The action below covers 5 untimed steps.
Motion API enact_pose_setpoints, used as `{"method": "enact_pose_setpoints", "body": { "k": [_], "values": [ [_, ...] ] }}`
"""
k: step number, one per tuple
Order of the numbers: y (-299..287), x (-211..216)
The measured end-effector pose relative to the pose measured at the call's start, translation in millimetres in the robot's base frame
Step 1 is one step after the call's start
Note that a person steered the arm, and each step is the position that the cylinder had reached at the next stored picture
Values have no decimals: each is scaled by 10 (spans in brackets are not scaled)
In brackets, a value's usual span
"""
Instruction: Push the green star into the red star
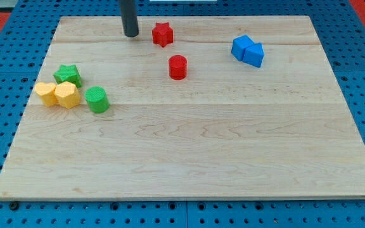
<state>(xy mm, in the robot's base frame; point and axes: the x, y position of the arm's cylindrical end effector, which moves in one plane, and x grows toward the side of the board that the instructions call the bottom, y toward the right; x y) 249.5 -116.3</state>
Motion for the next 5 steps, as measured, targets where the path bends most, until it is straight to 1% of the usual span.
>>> {"method": "enact_pose_setpoints", "body": {
  "k": [1, 2, 3, 4, 5],
  "values": [
    [940, -202],
    [869, -108],
    [-278, 10],
    [-1013, 627],
    [-1408, 965]
  ]
}}
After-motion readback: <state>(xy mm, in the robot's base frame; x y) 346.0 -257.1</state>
